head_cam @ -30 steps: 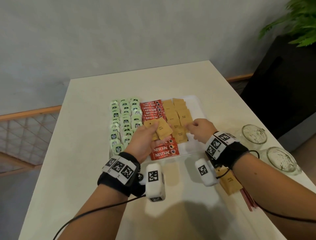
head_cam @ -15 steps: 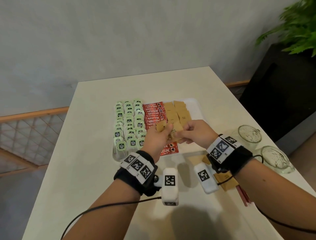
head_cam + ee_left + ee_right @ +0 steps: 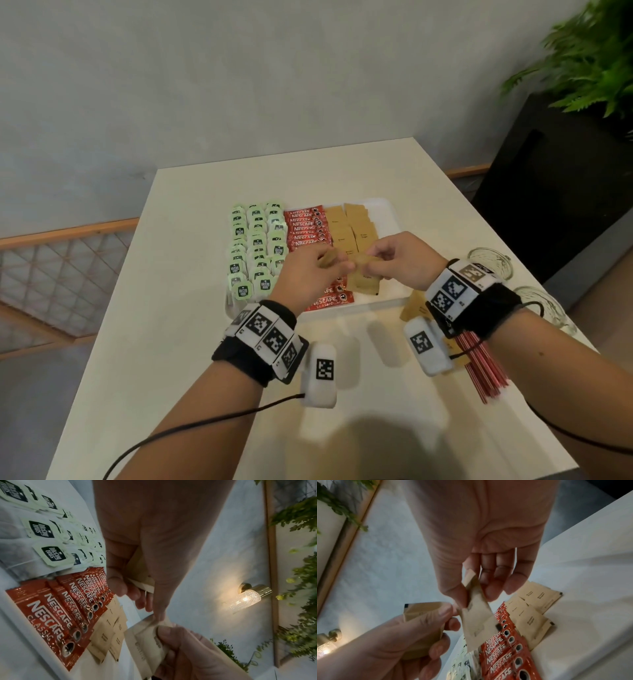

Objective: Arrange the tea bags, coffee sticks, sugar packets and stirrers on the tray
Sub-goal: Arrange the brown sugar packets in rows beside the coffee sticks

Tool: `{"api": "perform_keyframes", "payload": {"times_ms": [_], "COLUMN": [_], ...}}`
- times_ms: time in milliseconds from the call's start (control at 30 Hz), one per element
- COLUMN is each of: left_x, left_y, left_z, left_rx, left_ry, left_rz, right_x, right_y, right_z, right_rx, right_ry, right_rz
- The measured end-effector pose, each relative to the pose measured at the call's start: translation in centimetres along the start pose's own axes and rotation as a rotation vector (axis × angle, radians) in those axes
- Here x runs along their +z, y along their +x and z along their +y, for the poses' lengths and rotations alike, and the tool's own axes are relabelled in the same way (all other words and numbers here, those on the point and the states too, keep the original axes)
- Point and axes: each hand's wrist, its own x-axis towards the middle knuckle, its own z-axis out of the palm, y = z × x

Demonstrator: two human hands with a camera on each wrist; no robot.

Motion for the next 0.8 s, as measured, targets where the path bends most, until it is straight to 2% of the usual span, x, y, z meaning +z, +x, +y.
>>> {"api": "perform_keyframes", "payload": {"times_ms": [100,167,300,433,533,667,800], "left_x": [0.5,0.6,0.6,0.5,0.2,-0.7,-0.9], "left_y": [-0.2,-0.2,0.1,0.6,0.7,1.1,1.5], "left_z": [0.2,0.3,0.3,0.2,0.5,0.2,-0.9], "left_rx": [0.004,-0.019,-0.107,-0.186,-0.311,-0.479,-0.46], "left_ry": [0.07,0.047,-0.131,-0.261,-0.487,-0.751,-0.687], "left_rz": [-0.021,0.002,0.057,0.012,-0.006,0.025,0.056], "right_x": [-0.1,0.0,0.0,-0.1,-0.8,-1.9,-1.7], "right_y": [0.2,0.3,0.4,1.1,2.0,3.4,4.0], "right_z": [-0.1,0.0,0.3,0.8,1.6,4.6,6.1], "right_rx": [-0.008,0.001,0.056,0.071,0.099,0.27,0.432], "right_ry": [-0.007,0.087,0.21,0.195,0.107,-0.064,-0.162], "right_rz": [-0.006,0.019,0.051,0.056,0.136,0.223,0.196]}}
